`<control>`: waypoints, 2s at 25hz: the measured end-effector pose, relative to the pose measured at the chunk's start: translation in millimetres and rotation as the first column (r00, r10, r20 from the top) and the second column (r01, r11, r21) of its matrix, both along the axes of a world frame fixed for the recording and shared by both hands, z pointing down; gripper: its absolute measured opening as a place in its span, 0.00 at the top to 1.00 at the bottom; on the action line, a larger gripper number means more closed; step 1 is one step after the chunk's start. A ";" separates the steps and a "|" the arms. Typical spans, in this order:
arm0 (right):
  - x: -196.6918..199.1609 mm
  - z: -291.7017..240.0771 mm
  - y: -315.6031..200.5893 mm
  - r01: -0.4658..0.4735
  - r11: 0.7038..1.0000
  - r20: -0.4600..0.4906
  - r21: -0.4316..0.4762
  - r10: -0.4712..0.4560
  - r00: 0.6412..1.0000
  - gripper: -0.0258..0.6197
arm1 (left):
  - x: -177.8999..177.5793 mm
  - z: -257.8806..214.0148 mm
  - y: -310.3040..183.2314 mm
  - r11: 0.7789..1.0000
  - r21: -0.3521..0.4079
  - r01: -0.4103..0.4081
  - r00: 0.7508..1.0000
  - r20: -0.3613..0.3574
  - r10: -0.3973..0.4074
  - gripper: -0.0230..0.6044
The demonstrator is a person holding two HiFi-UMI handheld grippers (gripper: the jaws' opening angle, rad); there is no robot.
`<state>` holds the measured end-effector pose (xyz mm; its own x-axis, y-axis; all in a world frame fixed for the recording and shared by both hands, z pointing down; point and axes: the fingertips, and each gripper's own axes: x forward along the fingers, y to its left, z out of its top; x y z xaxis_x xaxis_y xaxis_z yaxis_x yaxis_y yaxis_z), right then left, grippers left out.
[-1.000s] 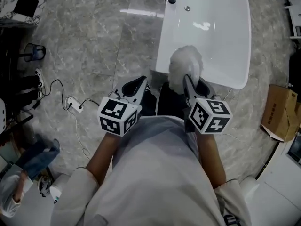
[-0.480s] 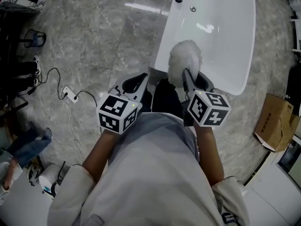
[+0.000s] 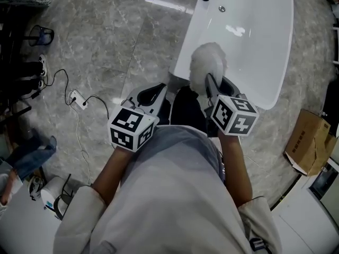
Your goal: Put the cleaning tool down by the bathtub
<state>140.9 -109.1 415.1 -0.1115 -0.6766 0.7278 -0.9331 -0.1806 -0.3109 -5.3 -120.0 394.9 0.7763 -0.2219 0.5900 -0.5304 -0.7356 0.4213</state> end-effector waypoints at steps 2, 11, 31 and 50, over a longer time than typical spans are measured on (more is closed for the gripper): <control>1.0 6.6 -1.1 0.002 1.000 0.009 -0.009 -0.002 1.000 0.85 | 0.6 2.0 2.1 1.000 -0.008 0.004 1.000 0.005 -0.004 0.95; 7.0 32.0 -4.3 -0.003 0.999 0.036 -0.050 0.004 0.999 0.85 | 1.1 9.4 0.9 1.000 -0.024 0.012 0.999 0.031 -0.012 0.95; 6.1 70.5 -13.9 0.040 0.993 0.039 -0.112 -0.035 0.999 0.85 | -5.2 19.9 4.6 0.998 -0.048 0.032 0.998 0.059 -0.029 0.95; 3.2 101.6 -25.5 0.057 0.985 0.051 -0.165 -0.049 0.997 0.85 | -13.7 22.9 -0.4 0.996 -0.070 0.059 0.996 0.065 -0.054 0.95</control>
